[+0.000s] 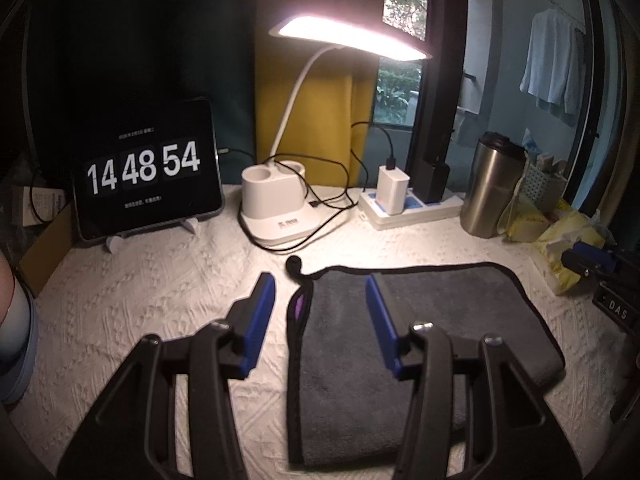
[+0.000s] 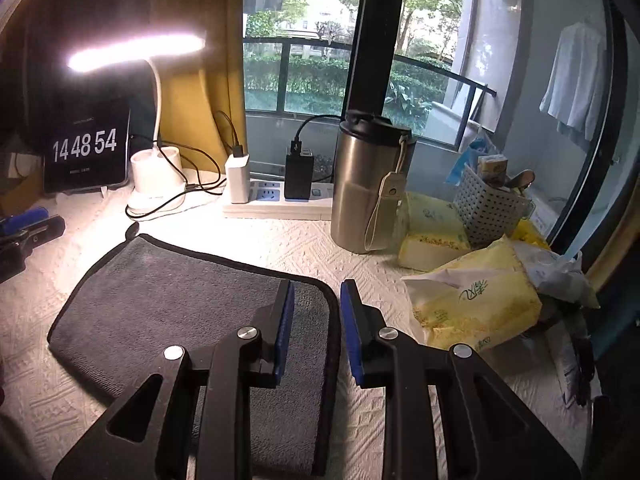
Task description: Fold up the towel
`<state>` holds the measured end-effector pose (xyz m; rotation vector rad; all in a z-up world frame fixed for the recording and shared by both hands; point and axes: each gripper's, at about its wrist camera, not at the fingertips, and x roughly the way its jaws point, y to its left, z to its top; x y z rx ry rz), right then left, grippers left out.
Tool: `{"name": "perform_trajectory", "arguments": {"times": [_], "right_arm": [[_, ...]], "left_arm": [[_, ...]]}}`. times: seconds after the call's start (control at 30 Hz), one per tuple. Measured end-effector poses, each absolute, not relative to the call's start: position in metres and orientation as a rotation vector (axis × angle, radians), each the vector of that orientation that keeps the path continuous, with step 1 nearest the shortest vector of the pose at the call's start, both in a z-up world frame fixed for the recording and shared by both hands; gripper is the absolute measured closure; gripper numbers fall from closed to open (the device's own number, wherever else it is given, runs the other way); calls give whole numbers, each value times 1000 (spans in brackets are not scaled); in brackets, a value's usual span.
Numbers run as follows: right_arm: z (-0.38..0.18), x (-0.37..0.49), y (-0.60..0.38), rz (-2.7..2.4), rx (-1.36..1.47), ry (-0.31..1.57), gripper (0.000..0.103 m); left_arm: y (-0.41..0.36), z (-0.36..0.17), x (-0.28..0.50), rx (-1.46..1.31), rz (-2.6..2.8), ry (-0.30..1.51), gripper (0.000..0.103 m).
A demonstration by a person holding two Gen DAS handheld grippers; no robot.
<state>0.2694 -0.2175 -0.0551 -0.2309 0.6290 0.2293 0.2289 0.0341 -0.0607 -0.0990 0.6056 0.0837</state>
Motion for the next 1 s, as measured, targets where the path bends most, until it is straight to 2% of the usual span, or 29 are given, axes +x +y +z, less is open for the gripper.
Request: {"name": "perform_trajectory", "arguments": {"times": [0.9,0.97,1.0], "right_arm": [[-12,171,-222,221,-221,505,77],[-10,164,-223,222,-216,492,77],[-9,159,-223,223,-214,483,77]], "left_arm": [[26,-20,130,-111,46,442,51],[26,-17,123,-117,42,425,48],[26,-16,119,-118,39,412,40]]}}
